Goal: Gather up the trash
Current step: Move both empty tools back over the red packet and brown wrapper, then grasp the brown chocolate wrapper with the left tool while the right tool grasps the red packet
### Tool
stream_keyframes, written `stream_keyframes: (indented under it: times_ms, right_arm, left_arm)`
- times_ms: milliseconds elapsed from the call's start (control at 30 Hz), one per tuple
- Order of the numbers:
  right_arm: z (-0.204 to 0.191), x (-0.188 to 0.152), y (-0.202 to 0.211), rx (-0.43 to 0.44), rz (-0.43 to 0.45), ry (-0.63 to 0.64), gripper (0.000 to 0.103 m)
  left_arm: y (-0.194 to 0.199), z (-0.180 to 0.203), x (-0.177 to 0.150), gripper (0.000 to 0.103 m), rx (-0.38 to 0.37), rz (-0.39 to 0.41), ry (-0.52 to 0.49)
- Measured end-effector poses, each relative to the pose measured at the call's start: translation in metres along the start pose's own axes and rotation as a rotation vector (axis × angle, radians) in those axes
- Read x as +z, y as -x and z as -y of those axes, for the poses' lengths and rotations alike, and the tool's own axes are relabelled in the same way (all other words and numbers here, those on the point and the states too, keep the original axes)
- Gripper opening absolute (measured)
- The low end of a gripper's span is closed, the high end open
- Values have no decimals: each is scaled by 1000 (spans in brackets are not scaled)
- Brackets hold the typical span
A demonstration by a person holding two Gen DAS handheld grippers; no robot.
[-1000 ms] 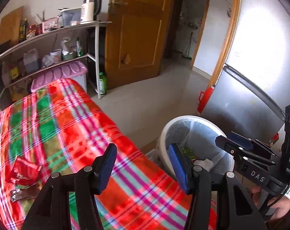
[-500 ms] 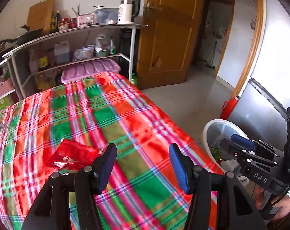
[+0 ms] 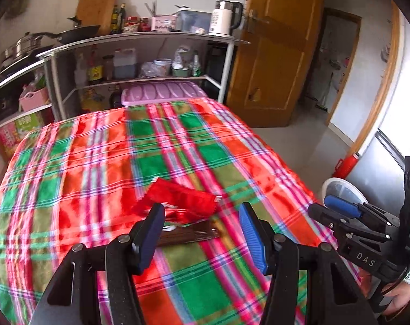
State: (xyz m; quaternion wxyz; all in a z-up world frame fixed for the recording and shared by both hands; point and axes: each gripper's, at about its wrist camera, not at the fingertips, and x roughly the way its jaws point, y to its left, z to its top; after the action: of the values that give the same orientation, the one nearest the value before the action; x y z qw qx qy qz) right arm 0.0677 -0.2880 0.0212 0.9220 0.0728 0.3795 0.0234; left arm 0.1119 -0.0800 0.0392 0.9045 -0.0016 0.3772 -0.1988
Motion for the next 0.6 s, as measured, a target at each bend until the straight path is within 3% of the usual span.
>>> stream_keyframes:
  times_ms: [300, 600]
  right_arm:
    - [-69, 1, -49, 173, -111, 108, 47]
    - [-105, 3, -86, 207, -183, 133, 47]
  left_arm:
    - [20, -63, -10, 57, 75, 19, 96]
    - [27, -93, -21, 57, 80, 16, 133]
